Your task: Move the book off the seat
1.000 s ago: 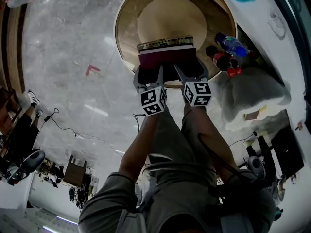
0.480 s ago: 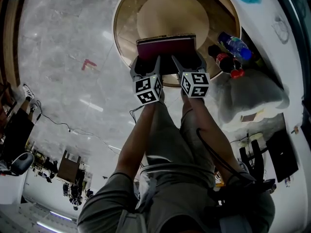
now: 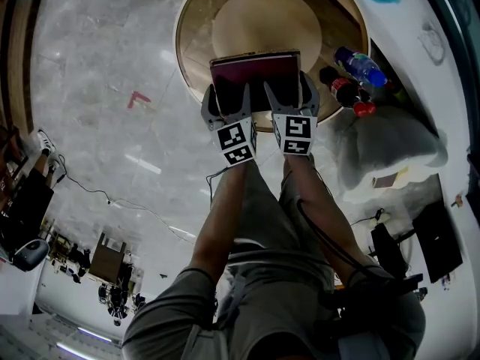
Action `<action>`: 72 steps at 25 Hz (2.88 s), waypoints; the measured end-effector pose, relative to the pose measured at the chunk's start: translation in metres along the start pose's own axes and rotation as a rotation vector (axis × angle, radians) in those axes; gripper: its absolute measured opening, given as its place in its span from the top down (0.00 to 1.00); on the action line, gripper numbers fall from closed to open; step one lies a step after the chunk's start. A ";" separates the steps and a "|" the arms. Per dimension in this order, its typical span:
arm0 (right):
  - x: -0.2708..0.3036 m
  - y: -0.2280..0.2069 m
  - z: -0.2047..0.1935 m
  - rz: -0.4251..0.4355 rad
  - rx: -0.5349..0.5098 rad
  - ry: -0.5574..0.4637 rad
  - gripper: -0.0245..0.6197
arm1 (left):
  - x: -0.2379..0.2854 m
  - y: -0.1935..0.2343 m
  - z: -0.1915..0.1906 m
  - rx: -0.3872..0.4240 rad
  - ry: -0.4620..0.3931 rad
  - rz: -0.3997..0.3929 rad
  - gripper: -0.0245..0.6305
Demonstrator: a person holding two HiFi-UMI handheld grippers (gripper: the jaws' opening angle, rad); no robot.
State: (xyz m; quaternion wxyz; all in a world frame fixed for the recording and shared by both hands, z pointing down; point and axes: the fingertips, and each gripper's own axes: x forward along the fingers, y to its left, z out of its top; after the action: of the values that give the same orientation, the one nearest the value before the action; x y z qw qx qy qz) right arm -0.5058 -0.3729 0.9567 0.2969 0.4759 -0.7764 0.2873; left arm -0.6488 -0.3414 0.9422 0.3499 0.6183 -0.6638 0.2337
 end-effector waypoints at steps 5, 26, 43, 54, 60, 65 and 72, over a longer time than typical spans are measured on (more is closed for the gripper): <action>-0.031 0.017 0.073 0.022 -0.038 -0.137 0.39 | -0.041 -0.023 0.070 0.028 -0.157 -0.013 0.44; -0.359 0.090 0.471 0.150 -0.155 -0.733 0.39 | -0.395 -0.079 0.458 0.123 -0.844 -0.134 0.44; -0.465 0.135 0.499 0.181 -0.235 -0.835 0.39 | -0.502 -0.050 0.486 0.023 -0.939 -0.205 0.45; -0.460 0.137 0.488 0.126 -0.225 -0.826 0.39 | -0.466 -0.034 0.466 0.045 -0.854 -0.308 0.45; -0.459 0.137 0.476 0.050 -0.228 -0.802 0.39 | -0.445 -0.020 0.459 0.049 -0.835 -0.353 0.45; -0.461 0.128 0.468 -0.062 -0.189 -0.787 0.39 | -0.426 -0.036 0.465 0.066 -0.810 -0.483 0.45; -0.468 0.089 0.431 -0.241 -0.111 -0.711 0.39 | -0.382 -0.081 0.463 0.162 -0.723 -0.669 0.45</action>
State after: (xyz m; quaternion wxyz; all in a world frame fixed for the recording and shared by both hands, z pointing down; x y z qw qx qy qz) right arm -0.4943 -0.3872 0.3142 0.0659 0.6170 -0.7838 0.0247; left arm -0.6541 -0.4443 0.3456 0.1037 0.8641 -0.4875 -0.0699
